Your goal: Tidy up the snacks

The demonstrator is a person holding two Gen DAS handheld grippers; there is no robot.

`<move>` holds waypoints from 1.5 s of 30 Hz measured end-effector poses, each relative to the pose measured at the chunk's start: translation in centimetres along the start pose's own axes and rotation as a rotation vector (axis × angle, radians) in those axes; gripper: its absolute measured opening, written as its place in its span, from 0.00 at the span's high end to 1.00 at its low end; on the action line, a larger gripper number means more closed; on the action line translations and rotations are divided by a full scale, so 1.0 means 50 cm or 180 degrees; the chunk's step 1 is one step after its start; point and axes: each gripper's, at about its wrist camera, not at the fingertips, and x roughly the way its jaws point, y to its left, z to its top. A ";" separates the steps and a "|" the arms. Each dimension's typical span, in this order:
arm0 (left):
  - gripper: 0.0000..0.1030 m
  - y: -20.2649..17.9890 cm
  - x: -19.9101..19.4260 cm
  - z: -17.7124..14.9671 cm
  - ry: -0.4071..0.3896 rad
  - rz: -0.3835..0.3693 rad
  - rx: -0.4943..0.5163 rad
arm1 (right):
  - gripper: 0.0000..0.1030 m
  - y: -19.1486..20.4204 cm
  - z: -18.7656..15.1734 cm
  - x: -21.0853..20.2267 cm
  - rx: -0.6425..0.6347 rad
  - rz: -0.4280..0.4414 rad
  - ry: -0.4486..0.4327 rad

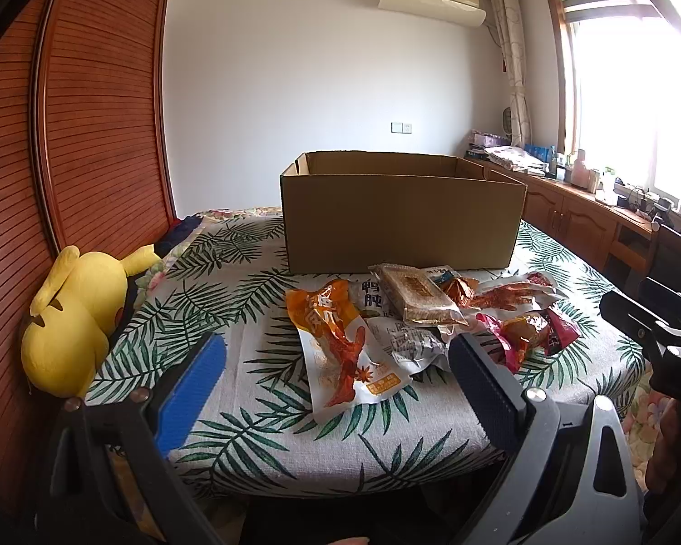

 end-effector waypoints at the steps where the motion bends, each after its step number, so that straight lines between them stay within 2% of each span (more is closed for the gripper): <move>1: 0.03 0.000 0.001 -0.001 0.0000 0.0000 0.0001 | 0.00 0.000 0.000 0.000 -0.0001 -0.0001 0.0000; 45: 0.03 -0.001 0.002 -0.005 -0.0003 0.0004 0.0013 | 0.00 -0.002 -0.004 -0.001 0.0011 -0.0015 -0.0023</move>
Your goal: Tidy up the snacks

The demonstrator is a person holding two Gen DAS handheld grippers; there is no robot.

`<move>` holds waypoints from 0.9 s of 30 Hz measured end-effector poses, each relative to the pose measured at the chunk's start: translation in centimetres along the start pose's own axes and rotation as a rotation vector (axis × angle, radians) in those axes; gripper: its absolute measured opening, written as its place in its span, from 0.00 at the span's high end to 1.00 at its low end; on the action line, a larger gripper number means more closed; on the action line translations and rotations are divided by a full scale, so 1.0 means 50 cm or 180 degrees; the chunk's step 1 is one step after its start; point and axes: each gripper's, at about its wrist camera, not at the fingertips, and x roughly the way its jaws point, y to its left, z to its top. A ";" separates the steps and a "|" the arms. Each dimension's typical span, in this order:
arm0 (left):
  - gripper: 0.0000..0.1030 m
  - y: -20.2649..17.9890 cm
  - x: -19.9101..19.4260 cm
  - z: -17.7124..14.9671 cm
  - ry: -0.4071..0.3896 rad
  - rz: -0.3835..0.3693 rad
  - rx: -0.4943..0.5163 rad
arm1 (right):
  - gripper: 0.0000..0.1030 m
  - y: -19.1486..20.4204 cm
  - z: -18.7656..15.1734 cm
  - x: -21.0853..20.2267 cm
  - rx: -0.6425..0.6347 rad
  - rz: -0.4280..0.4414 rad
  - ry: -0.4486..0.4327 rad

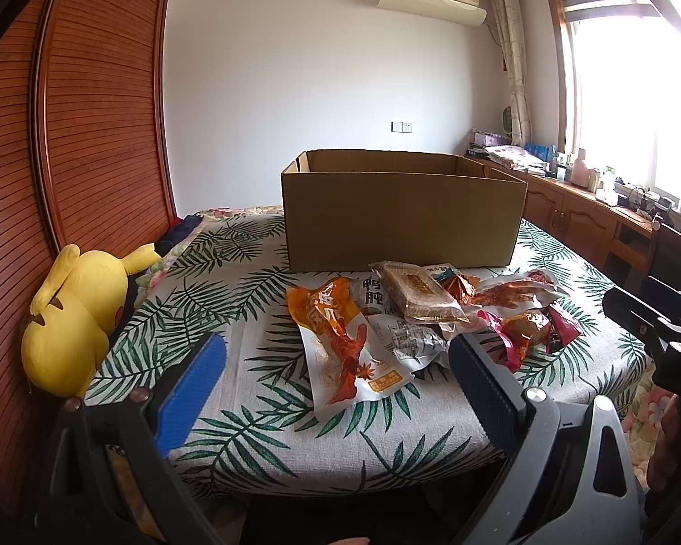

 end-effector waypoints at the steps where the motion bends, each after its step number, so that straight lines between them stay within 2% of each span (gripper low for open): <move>1: 0.03 0.000 0.000 0.000 0.0000 0.0000 0.0000 | 0.00 0.000 0.000 0.000 -0.0001 0.0000 0.0001; 17: 0.03 0.010 0.021 -0.010 0.0078 0.0012 -0.0010 | 0.00 0.005 -0.004 0.010 -0.0017 0.0030 0.0064; 27: 0.03 0.023 0.066 -0.026 0.0266 0.0011 -0.0015 | 0.00 0.002 -0.013 0.070 -0.0097 0.0156 0.0331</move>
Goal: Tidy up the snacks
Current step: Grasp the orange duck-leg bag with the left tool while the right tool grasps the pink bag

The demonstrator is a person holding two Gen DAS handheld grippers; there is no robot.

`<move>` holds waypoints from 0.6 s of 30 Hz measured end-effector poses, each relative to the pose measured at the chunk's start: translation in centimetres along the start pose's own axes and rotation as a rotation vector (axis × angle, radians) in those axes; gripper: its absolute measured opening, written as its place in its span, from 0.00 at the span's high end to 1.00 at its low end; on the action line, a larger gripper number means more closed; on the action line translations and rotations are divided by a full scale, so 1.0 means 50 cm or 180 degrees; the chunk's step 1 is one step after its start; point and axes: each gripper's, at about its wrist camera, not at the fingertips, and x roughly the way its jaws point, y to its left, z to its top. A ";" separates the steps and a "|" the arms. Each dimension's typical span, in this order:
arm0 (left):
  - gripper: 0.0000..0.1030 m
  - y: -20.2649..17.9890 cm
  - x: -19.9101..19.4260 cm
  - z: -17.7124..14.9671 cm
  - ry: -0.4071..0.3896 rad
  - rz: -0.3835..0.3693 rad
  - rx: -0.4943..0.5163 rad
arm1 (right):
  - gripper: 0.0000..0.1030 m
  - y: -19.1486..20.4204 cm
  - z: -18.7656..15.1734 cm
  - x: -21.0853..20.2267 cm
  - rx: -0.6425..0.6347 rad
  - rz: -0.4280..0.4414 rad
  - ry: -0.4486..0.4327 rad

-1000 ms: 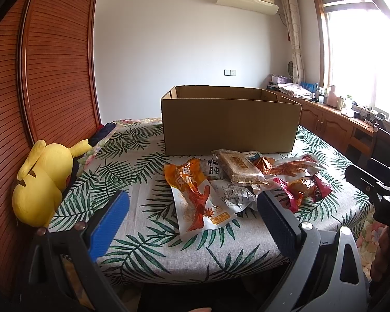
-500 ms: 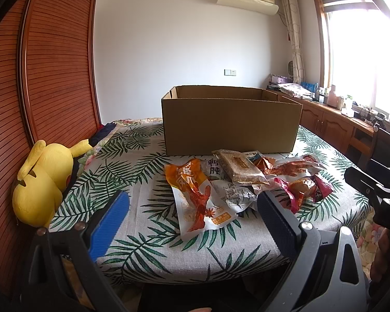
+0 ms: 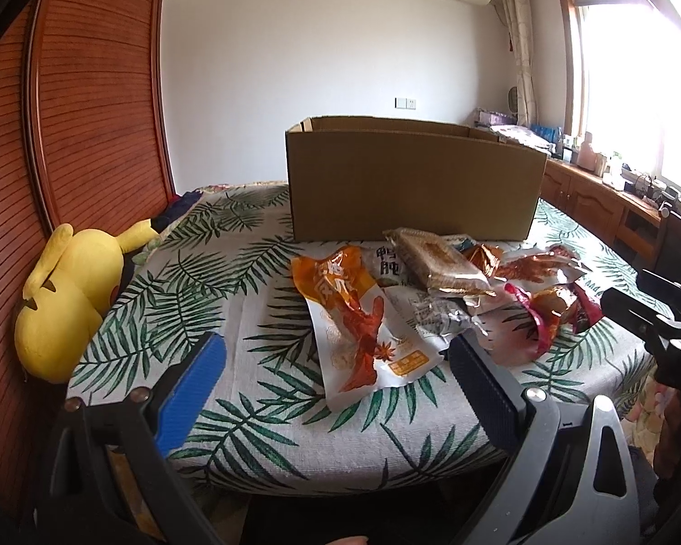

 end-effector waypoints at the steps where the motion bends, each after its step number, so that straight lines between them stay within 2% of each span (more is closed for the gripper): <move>1: 0.03 0.002 0.005 0.000 0.0017 0.0005 0.0000 | 0.00 -0.001 0.001 0.009 -0.0011 0.0022 0.0043; 10: 0.03 0.023 0.049 0.011 0.0190 -0.0038 -0.0035 | 0.00 -0.003 0.000 0.094 -0.0067 0.0149 0.0452; 18: 0.03 0.043 0.082 0.021 0.0329 -0.0067 -0.0117 | 0.00 0.014 0.003 0.128 -0.0111 0.0123 0.0569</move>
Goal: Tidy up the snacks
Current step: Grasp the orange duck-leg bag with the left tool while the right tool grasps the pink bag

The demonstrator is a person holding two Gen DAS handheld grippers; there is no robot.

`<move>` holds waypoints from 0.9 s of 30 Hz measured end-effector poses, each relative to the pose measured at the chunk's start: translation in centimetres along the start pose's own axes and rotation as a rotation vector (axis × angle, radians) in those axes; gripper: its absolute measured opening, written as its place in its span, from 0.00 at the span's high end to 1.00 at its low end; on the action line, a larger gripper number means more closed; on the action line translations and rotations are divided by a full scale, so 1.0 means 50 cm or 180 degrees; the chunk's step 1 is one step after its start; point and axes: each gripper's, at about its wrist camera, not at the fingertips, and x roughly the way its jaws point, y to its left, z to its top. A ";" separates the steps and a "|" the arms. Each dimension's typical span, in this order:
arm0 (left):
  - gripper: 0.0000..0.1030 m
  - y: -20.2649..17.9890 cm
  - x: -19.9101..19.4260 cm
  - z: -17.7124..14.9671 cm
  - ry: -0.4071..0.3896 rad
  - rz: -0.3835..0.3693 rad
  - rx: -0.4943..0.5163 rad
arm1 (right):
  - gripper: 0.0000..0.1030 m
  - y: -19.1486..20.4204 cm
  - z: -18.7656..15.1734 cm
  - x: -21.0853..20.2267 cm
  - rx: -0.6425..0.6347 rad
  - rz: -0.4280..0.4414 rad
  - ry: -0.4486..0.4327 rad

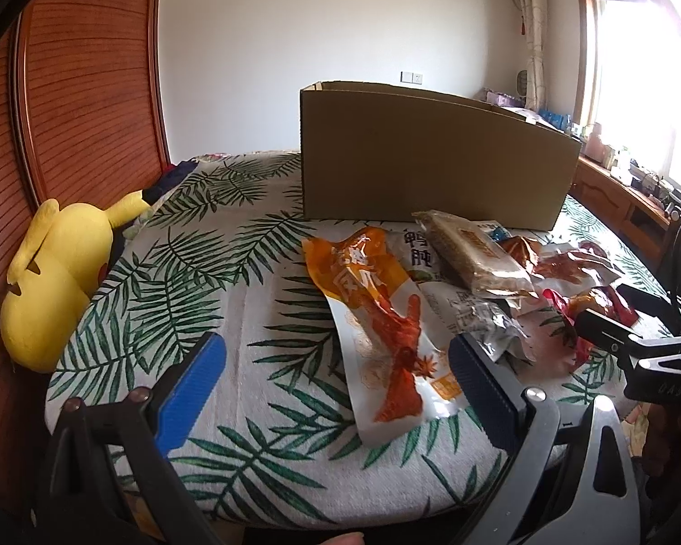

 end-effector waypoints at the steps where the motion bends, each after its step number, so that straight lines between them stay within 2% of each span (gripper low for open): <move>1: 0.03 0.001 0.002 0.001 0.0007 0.0002 0.0001 | 0.00 0.002 0.001 0.003 -0.0024 -0.0016 0.0007; 5: 0.03 0.003 0.010 0.009 0.0034 -0.0010 0.0000 | 0.00 0.002 0.008 0.019 -0.0026 0.0005 0.0059; 10: 0.03 0.000 0.026 0.019 0.0119 -0.0042 0.0001 | 0.00 -0.016 0.009 0.044 0.0203 0.0225 0.0190; 15: 0.04 -0.002 0.051 0.037 0.0231 -0.0078 -0.0058 | 0.03 -0.011 0.007 0.044 0.0151 0.0228 0.0151; 21: 0.06 0.006 0.105 0.063 0.0516 -0.0094 -0.0150 | 0.30 -0.016 0.008 0.036 0.0187 0.0280 0.0099; 22: 0.06 0.008 0.113 0.066 0.0553 -0.0110 -0.0182 | 0.39 -0.017 0.007 0.033 0.0193 0.0279 0.0098; 23: 0.06 0.013 0.123 0.070 0.0604 -0.0134 -0.0230 | 0.44 -0.017 0.006 0.030 0.0187 0.0262 0.0092; 27: 0.06 0.019 0.148 0.080 0.0688 -0.0153 -0.0322 | 0.44 -0.022 0.001 0.025 0.0235 0.0280 0.0080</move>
